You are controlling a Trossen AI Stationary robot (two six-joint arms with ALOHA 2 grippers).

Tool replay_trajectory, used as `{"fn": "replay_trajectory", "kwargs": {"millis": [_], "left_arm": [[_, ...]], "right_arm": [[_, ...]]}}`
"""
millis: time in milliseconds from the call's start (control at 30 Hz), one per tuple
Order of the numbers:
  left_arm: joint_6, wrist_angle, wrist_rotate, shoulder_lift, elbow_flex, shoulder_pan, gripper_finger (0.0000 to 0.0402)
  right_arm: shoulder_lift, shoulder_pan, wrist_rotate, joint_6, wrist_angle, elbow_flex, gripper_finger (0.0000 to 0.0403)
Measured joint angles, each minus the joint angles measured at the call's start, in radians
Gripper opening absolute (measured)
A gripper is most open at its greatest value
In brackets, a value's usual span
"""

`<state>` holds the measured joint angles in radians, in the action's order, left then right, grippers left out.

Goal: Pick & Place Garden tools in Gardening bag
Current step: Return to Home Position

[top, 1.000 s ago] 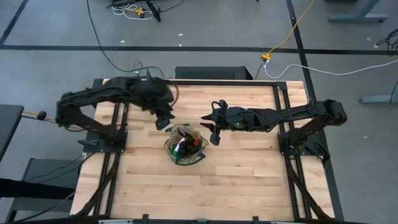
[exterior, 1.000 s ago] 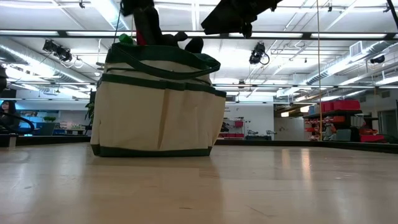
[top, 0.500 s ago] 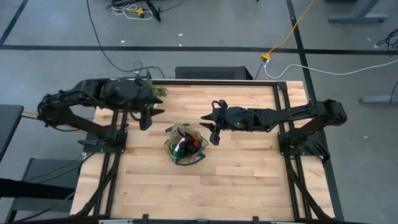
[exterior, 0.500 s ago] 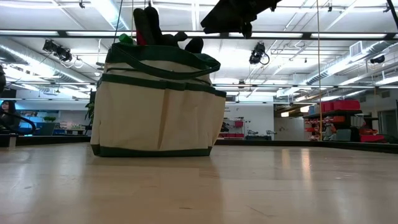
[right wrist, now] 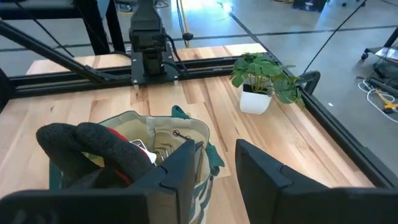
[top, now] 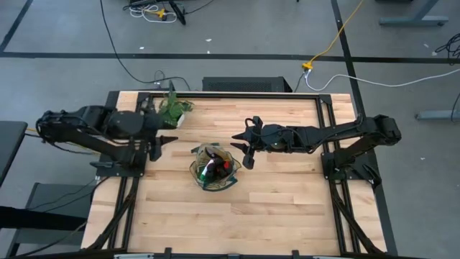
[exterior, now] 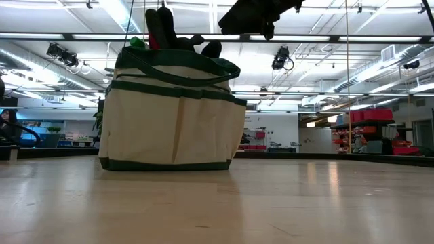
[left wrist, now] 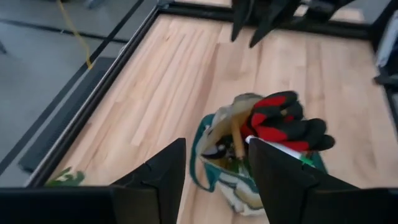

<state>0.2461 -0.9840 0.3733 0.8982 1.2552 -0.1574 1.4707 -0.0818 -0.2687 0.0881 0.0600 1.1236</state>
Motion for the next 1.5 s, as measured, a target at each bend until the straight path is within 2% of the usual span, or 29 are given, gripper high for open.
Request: {"fn": "replay_trajectory", "kwargs": {"millis": [100,233,367,567,767,967,1100,1267,1500], "left_arm": [[0.009,0.067,0.01,-0.074,-0.088,-0.026,0.0183],[0.027,0.155,0.033,-0.167,-0.195,-0.06,0.0183],[0.038,0.225,0.048,-0.248,-0.296,-0.083,0.0183],[0.043,0.325,0.085,-0.344,-0.436,-0.111,0.0183],[0.096,0.338,0.138,-0.433,-0.534,-0.137,0.0183],[0.129,0.347,0.151,-0.514,-0.609,-0.169,0.0183],[0.137,0.347,0.151,-0.566,-0.644,-0.19,0.0183],[0.154,0.35,0.191,-0.612,-0.669,-0.207,0.0183],[0.1,0.377,0.311,-0.617,-0.676,-0.208,0.0183]], "right_arm": [[-0.012,0.0,0.003,-0.008,0.001,-0.001,0.0119],[-0.058,0.0,0.076,-0.022,0.006,-0.001,0.0119],[-0.113,-0.001,0.101,-0.024,0.035,-0.001,0.0119],[-0.165,-0.001,0.102,-0.024,0.094,-0.001,0.0119],[-0.183,-0.001,0.075,-0.018,0.149,-0.001,0.0119],[-0.188,-0.001,0.05,-0.019,0.185,-0.012,0.0119],[-0.256,0.002,0.025,0.002,0.155,-0.101,0.0119],[-0.403,0.001,0.024,0.043,0.055,-0.269,0.0119],[-0.603,-0.004,0.014,-0.002,-0.096,-0.489,0.0119]]}}
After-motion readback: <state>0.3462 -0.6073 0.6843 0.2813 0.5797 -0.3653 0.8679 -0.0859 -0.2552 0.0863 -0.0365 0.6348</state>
